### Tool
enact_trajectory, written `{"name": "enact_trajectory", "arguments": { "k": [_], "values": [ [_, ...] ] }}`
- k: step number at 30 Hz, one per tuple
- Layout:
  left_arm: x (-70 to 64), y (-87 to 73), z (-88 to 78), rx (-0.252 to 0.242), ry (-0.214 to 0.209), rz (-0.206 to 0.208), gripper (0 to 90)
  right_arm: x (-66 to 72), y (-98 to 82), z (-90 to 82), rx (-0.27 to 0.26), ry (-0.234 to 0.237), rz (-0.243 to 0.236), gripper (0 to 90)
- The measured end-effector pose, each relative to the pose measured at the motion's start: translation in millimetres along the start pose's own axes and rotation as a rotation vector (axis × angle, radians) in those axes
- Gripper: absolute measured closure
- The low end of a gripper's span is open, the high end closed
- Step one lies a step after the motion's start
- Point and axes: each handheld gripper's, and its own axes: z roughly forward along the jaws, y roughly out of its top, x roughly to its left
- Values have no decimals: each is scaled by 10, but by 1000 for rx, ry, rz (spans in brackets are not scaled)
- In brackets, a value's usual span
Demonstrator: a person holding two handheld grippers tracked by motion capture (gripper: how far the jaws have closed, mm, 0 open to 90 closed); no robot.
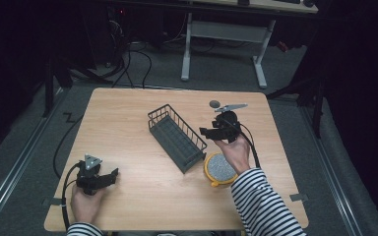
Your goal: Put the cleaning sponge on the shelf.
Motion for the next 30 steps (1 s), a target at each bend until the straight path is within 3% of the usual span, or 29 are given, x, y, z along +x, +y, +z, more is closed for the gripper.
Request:
{"name": "enact_trajectory", "arguments": {
  "k": [6,19,23,25,30],
  "values": [
    [-1,1,-1,2,2,2,245,-118,-134,-99,-1,-15,14,373],
    [-3,0,0,1,2,0,244,-234,-544,-327,-22,-47,40,381],
    [-1,0,-2,2,1,0,244,-310,-690,-406,-27,-75,62,370],
    [-2,-2,-3,2,2,-1,244,-344,-767,-447,-45,-62,94,370],
    [-1,-2,-4,2,1,-1,244,-356,-939,-492,-36,-64,107,372]
  ]
}}
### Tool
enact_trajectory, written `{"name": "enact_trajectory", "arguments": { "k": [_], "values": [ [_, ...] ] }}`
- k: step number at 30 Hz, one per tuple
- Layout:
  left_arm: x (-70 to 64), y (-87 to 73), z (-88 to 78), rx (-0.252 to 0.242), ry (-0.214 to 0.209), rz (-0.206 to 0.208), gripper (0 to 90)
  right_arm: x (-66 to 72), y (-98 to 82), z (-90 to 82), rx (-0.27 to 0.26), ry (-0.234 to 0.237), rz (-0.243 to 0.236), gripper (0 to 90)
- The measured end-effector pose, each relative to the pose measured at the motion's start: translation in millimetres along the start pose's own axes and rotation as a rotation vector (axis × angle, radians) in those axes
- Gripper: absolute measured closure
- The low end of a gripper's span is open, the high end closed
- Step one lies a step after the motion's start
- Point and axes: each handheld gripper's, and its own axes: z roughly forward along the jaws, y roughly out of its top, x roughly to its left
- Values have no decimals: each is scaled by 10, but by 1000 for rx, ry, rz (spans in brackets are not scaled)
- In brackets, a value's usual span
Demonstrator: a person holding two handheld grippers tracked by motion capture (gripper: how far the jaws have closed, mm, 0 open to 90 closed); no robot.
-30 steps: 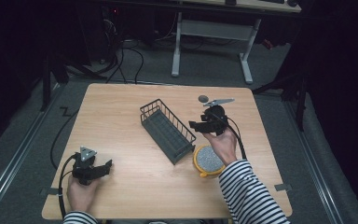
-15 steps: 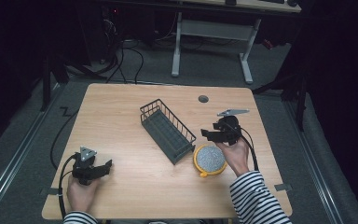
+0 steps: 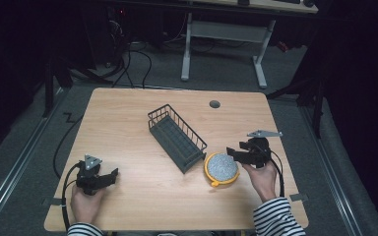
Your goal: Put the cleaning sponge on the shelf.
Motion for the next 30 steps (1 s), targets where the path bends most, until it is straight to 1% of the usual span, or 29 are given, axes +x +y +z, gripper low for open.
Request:
{"name": "enact_trajectory", "arguments": {
  "k": [4,8,13,15,16,18,20,23,25,28,30],
  "values": [
    [-1,0,0,0,1,0,245,-37,-114,16,12,0,25,365],
    [2,-1,1,-2,0,-1,245,-60,-243,63,38,11,58,364],
    [2,0,0,-1,-1,-2,245,-57,-367,154,56,16,75,362],
    [7,-1,0,-3,-3,-4,244,-44,-406,185,65,-6,74,362],
    [7,-1,0,-3,-4,-5,243,-38,-425,194,70,-8,82,361],
    [3,0,3,-2,-5,-1,236,-37,-458,207,63,-2,101,361],
    [-3,3,5,3,-4,9,230,-31,-485,230,64,-8,102,360],
    [-3,3,5,3,-5,9,229,-30,-519,262,75,-9,118,359],
    [-3,3,5,3,-4,9,229,-23,-535,278,86,-14,116,361],
    [-3,3,5,3,-4,9,229,-31,-556,293,92,-4,125,367],
    [-3,3,5,3,-4,9,229,-39,-566,303,99,0,123,378]
  ]
}}
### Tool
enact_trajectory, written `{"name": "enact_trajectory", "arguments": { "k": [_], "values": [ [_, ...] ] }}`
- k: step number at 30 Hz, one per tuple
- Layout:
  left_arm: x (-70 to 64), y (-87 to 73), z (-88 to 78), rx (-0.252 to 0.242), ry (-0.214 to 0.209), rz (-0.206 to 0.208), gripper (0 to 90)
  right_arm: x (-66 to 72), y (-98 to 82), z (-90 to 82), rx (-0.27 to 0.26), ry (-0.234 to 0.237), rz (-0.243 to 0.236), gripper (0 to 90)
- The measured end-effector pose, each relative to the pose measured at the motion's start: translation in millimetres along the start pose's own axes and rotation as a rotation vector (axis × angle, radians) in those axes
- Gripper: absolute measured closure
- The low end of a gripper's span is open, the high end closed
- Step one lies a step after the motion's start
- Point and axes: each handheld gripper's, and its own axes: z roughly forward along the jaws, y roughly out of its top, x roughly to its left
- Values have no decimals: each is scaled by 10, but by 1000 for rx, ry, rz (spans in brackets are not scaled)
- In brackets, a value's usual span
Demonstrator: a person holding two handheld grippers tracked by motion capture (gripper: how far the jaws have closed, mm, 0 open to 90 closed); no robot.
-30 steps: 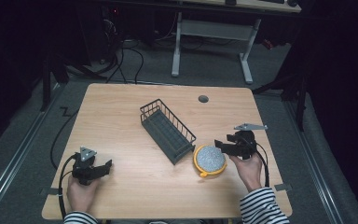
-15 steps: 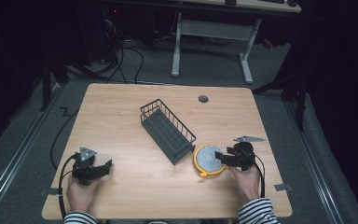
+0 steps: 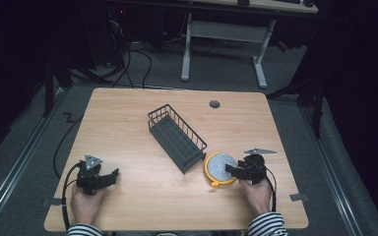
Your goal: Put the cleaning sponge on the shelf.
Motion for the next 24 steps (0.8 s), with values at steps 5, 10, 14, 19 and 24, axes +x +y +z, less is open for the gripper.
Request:
{"name": "enact_trajectory", "arguments": {
  "k": [5,10,14,19,24],
  "values": [
    [1,2,2,0,0,-1,229,-1,-47,25,5,3,-15,427],
    [-1,3,4,1,-2,4,225,-73,-40,59,28,54,26,470],
    [-5,4,5,2,-4,7,220,-82,-46,60,28,66,20,531],
    [-5,4,5,2,-4,7,218,-60,-37,54,33,64,-7,613],
    [-5,4,4,2,-5,7,219,-25,-35,45,22,60,-53,716]
  ]
}}
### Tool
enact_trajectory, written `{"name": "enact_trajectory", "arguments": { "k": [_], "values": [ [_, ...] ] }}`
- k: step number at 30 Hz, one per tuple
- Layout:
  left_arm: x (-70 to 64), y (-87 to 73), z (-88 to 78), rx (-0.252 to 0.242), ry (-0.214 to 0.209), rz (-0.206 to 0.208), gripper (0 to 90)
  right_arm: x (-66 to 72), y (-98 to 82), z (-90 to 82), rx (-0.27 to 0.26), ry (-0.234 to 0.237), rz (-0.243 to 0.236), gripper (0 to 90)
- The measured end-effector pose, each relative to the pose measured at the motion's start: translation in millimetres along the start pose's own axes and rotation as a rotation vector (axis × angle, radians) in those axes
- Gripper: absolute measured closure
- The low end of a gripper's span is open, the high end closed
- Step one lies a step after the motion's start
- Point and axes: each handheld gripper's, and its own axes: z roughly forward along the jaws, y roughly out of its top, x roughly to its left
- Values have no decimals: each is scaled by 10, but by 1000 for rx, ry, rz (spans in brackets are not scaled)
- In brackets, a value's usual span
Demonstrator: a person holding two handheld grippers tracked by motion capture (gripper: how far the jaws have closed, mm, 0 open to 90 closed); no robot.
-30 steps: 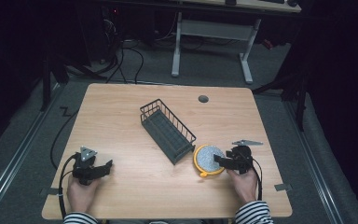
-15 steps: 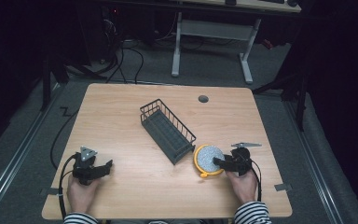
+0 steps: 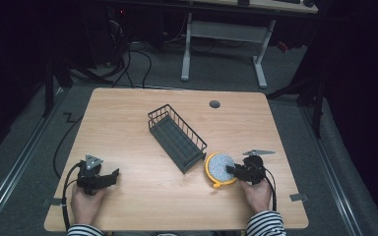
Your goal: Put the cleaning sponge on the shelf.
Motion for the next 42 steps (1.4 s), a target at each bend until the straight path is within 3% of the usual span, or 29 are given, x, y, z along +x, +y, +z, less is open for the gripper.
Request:
{"name": "enact_trajectory", "arguments": {
  "k": [12,19,24,32,42],
  "values": [
    [8,0,1,-5,2,-10,233,92,43,-50,-5,-22,-64,784],
    [7,0,-1,-2,5,-7,233,76,108,-120,-31,1,-69,789],
    [7,0,-1,-2,4,-7,233,132,107,-126,-24,6,-107,788],
    [8,-1,-1,-2,-1,-2,230,37,125,-244,-41,0,-73,788],
    [3,-6,-8,-2,1,-4,228,-26,298,-448,-68,-1,-82,787]
  ]
}}
